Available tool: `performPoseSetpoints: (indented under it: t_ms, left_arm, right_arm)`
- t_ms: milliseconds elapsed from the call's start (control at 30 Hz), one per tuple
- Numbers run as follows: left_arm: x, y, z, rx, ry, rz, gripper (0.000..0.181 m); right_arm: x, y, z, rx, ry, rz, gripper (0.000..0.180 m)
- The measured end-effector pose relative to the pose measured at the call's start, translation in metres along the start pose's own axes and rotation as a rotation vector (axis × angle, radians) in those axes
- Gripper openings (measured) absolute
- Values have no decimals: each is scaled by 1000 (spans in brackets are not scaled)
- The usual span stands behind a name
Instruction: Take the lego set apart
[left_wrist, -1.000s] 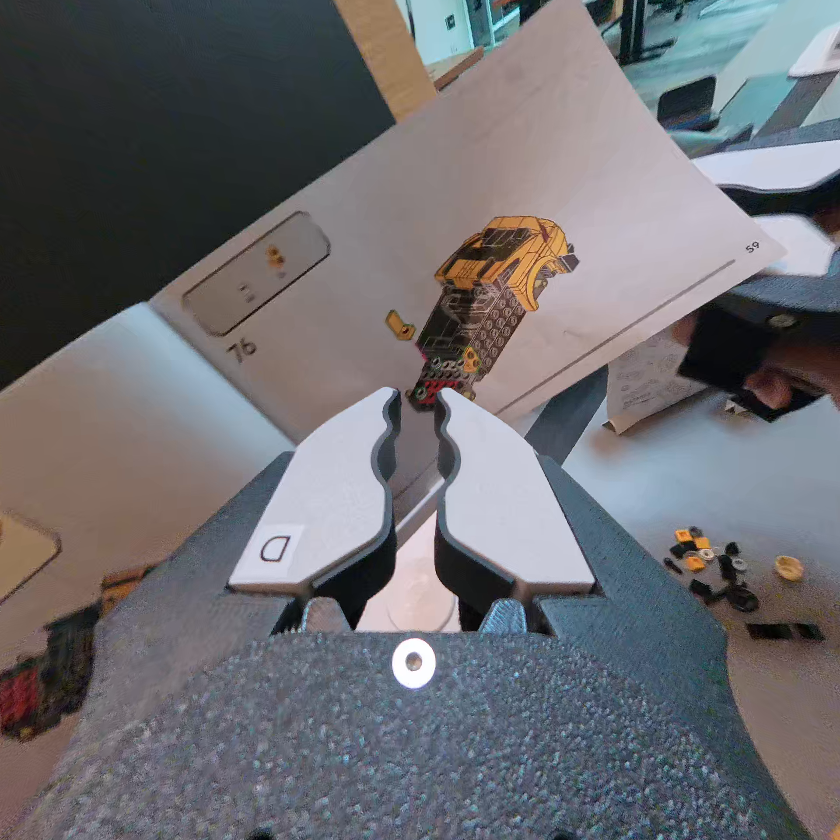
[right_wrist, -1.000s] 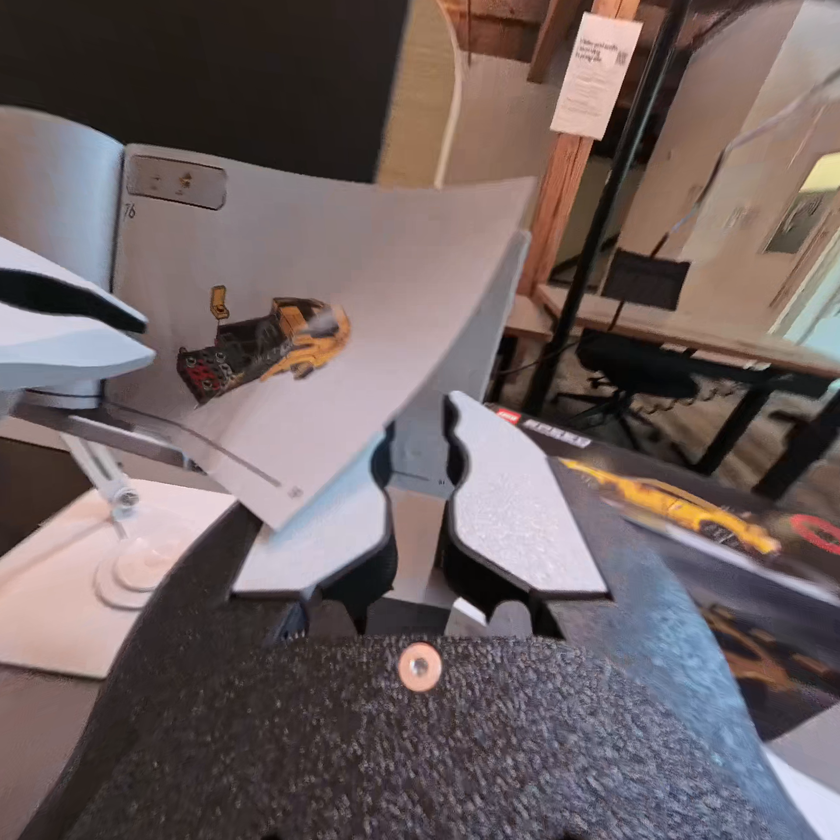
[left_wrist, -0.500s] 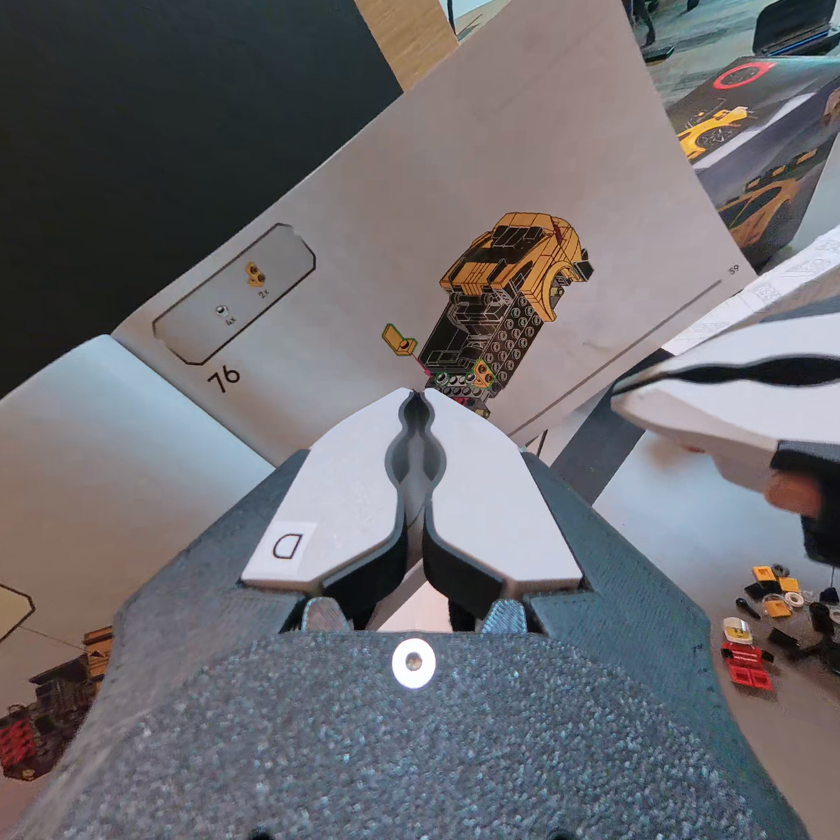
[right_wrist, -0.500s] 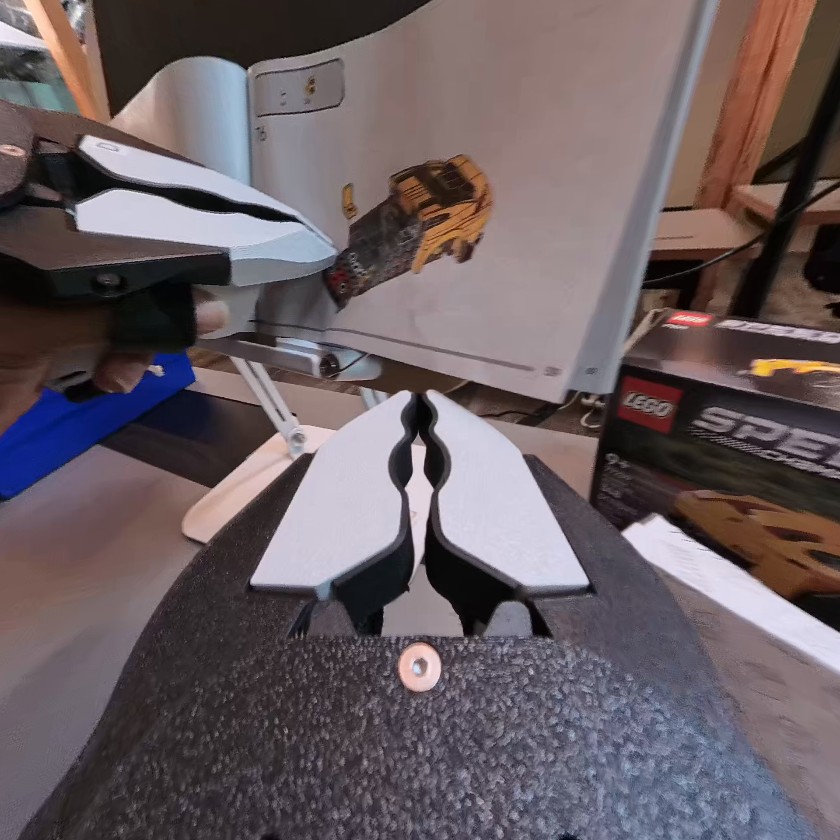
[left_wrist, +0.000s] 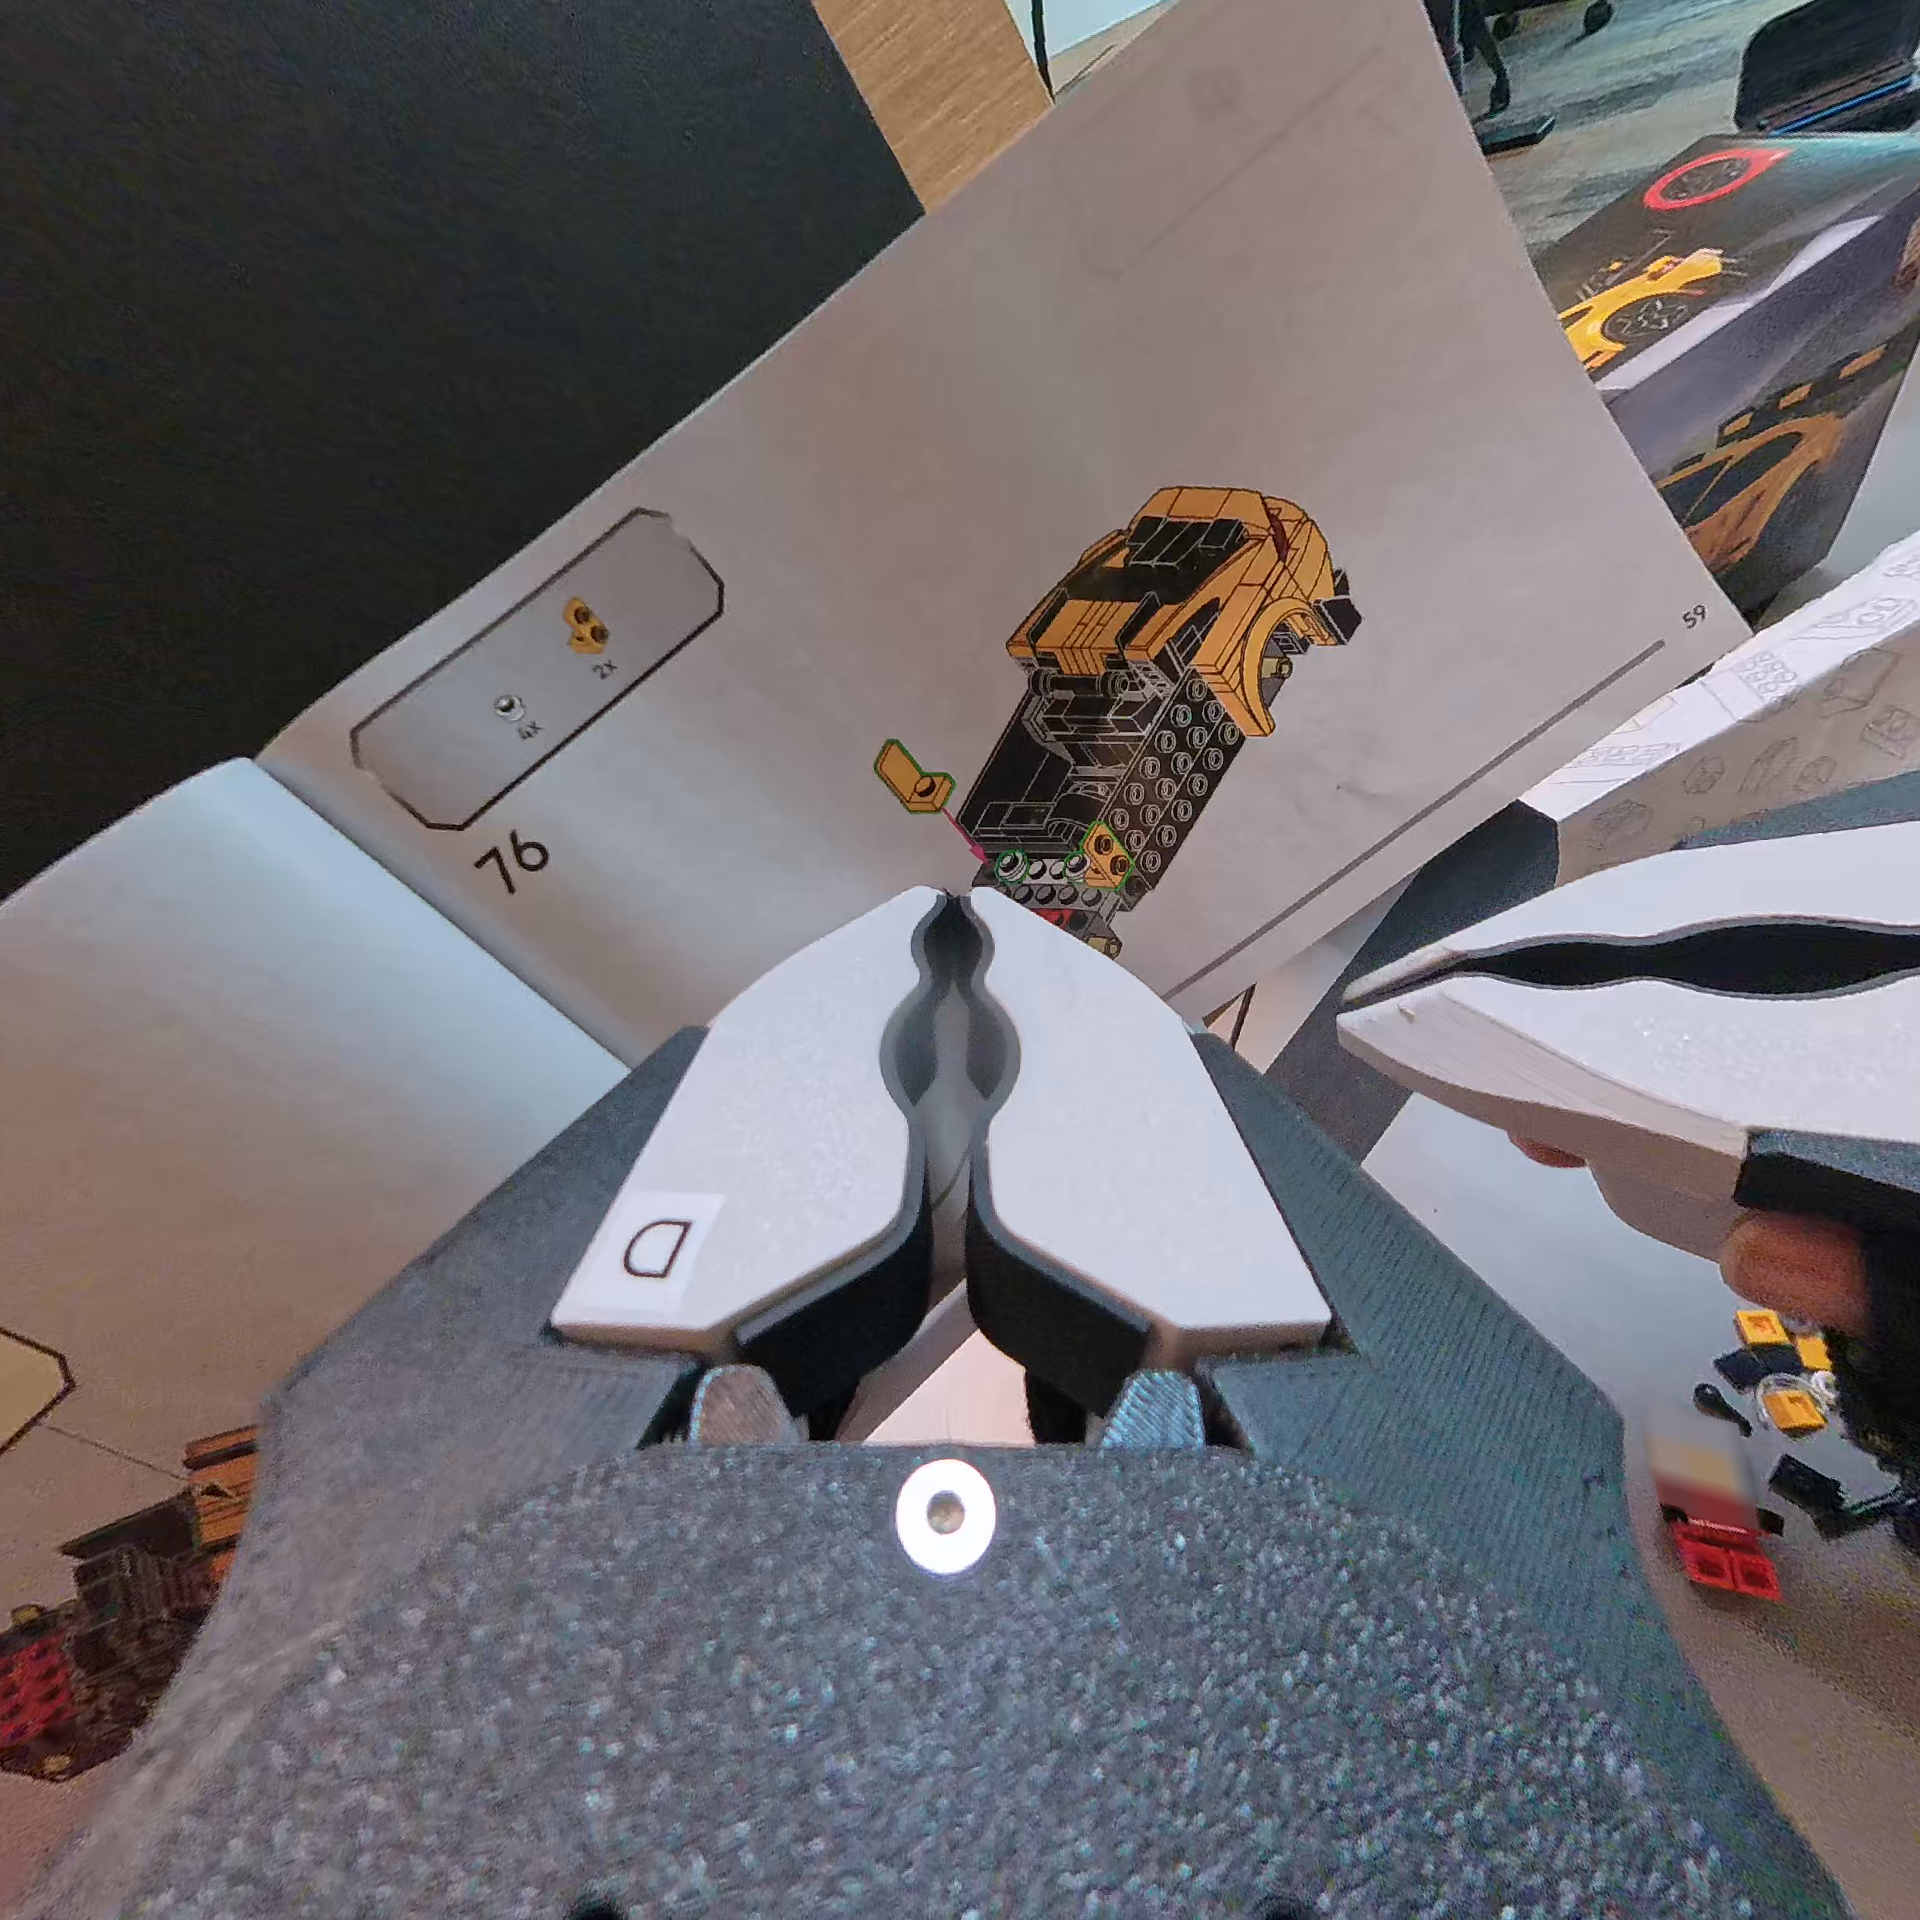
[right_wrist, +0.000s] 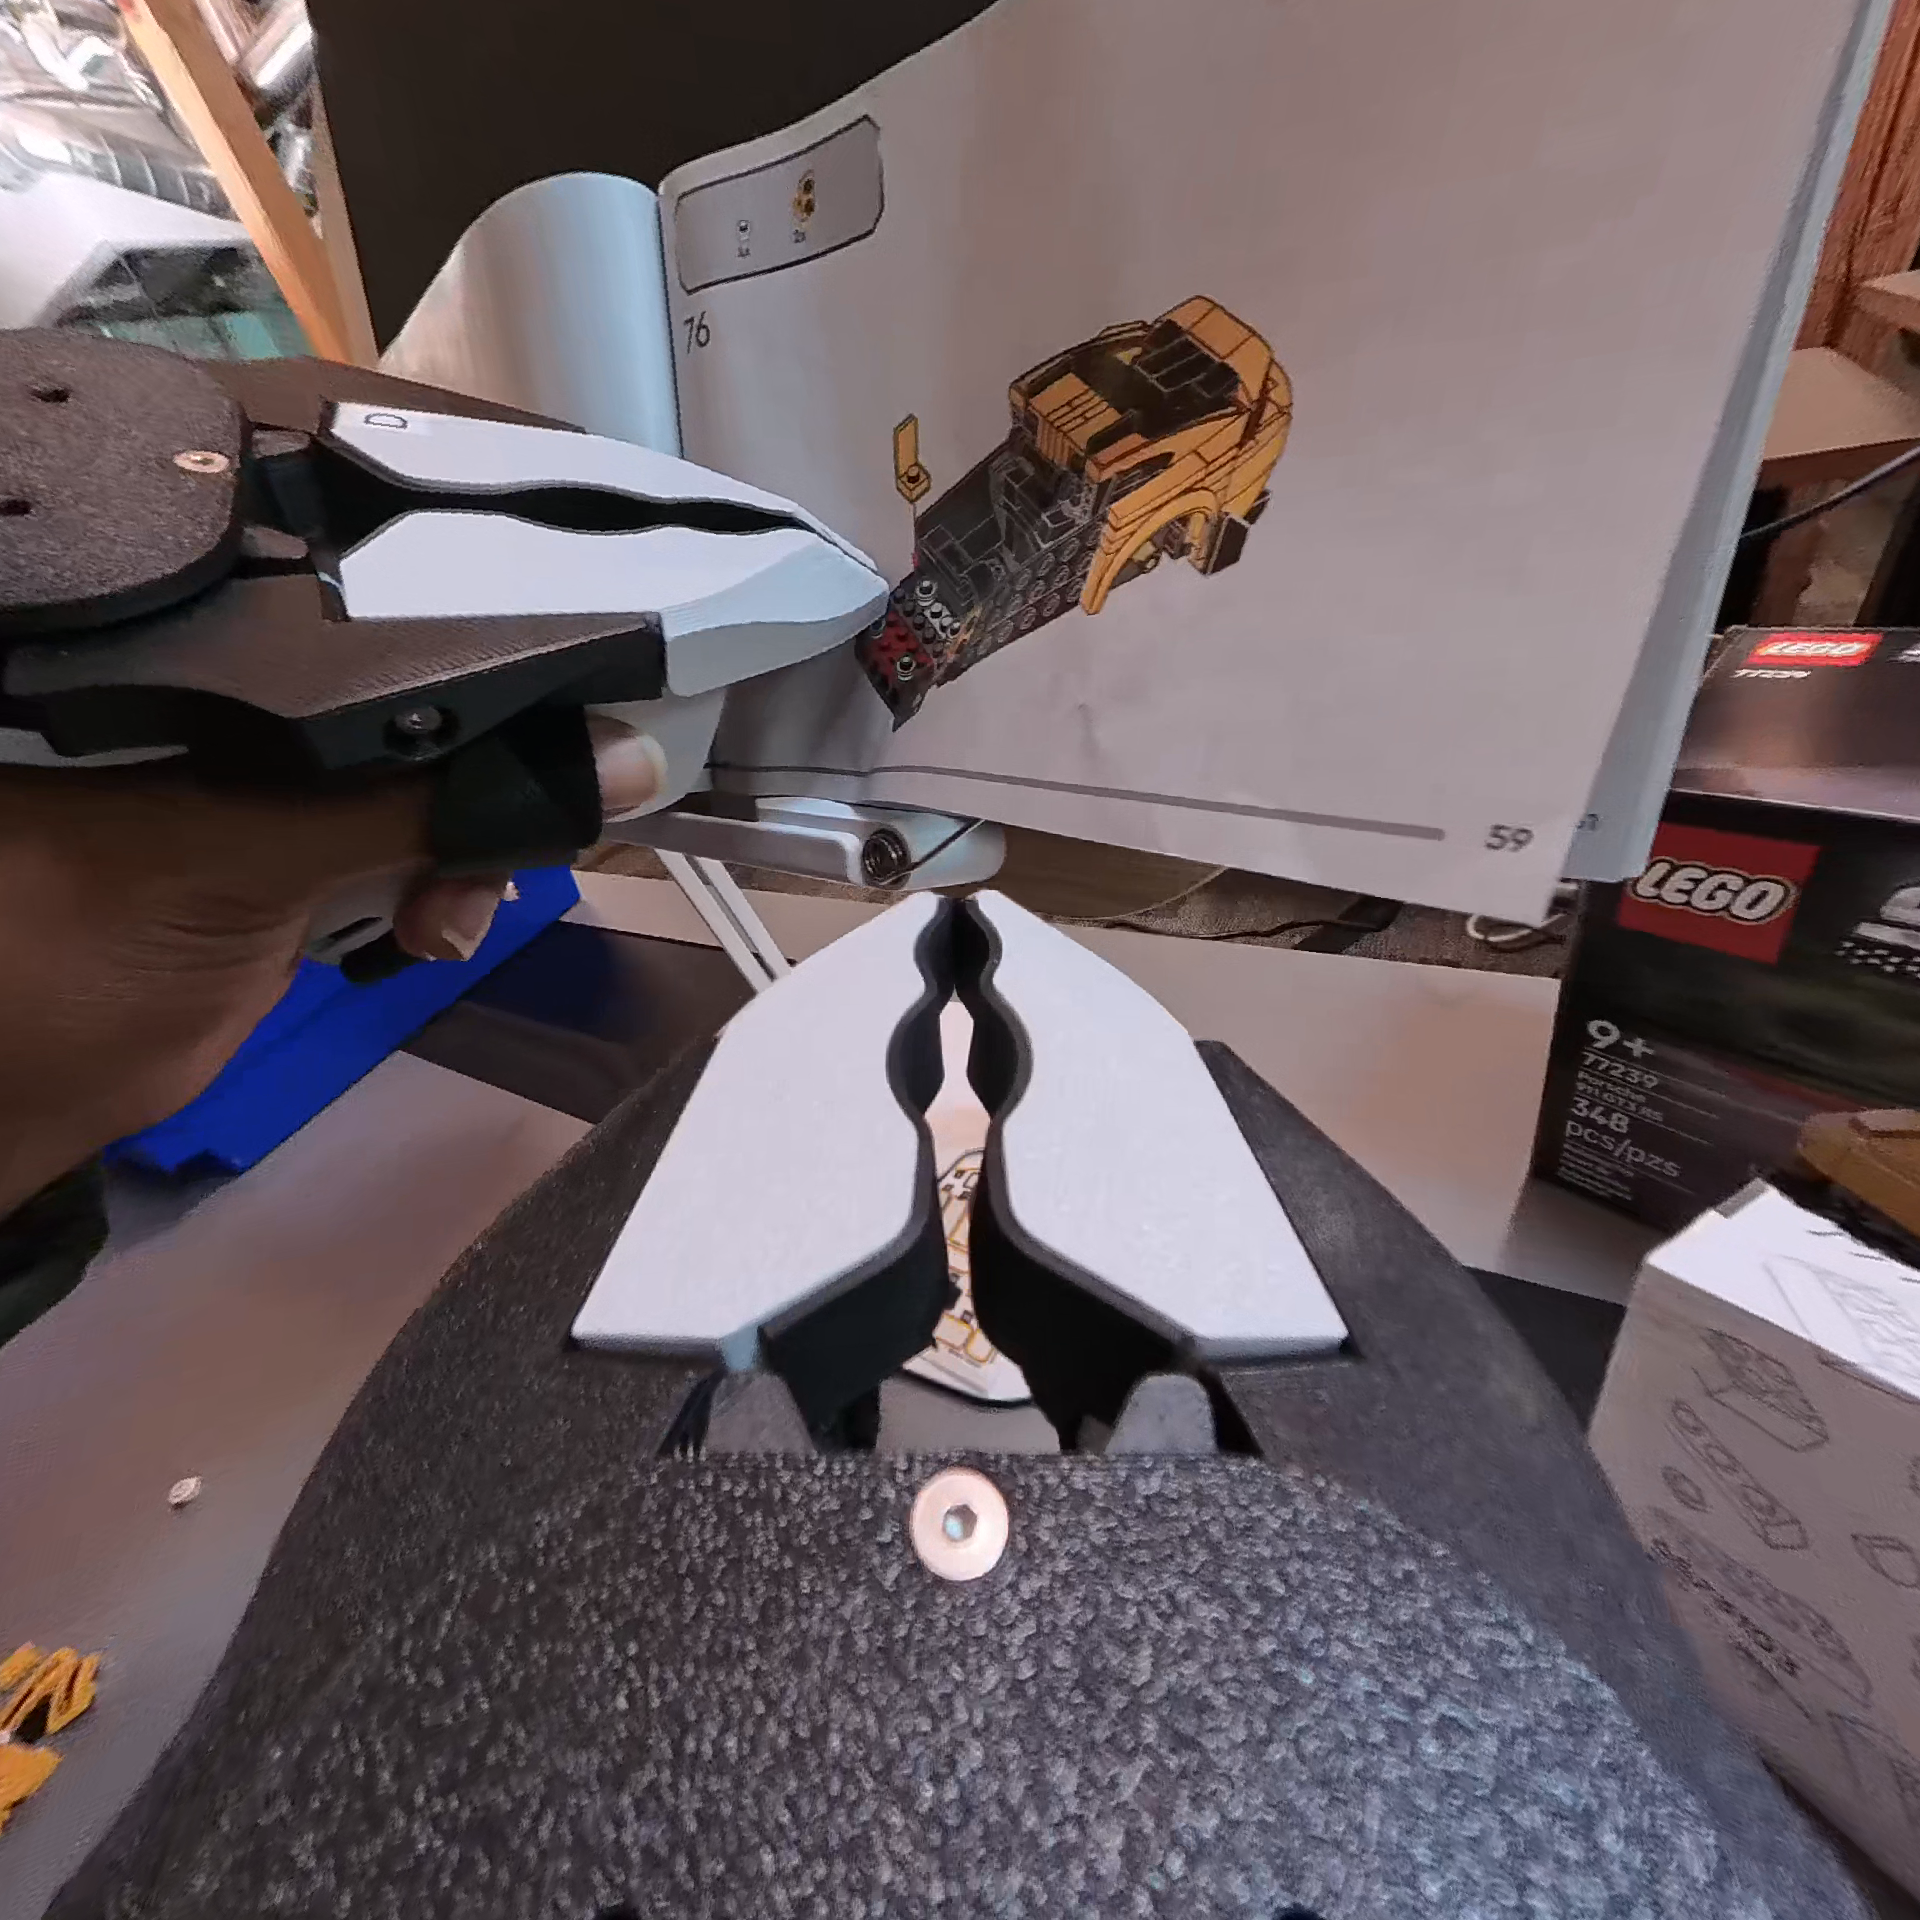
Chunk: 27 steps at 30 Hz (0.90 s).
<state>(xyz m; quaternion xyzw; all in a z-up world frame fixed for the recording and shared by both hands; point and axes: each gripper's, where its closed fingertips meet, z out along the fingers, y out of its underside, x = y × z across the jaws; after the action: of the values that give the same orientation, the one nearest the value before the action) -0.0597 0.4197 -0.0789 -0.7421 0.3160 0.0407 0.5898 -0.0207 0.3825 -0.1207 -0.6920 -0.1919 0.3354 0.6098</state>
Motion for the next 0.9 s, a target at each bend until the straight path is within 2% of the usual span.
performPoseSetpoints:
  t_ms: [167, 467, 500, 633, 800, 900]
  left_arm:
    - [0, 0, 0, -4, -2, 2, 0]
    - [1, 0, 1, -8, -11, 14, 0]
    - [1, 0, 1, -8, -18, 24, 0]
    - [2, -5, 0, 14, -33, 41, 0]
    - [1, -20, 0, 89, -30, -29, 0]
    - [6, -31, -4, 163, 0, -14, 0]
  right_arm:
    - [-5, 0, 2, -1, -9, -9, 0]
    - [4, -3, 2, 42, 40, 164, 0]
    - [3, -3, 3, 48, 37, 200, 26]
    - [0, -2, 6, 54, 36, 244, 32]
    - [3, -10, 17, 69, 89, 232, 30]
    - [9, -7, 24, 59, 121, 237, 19]
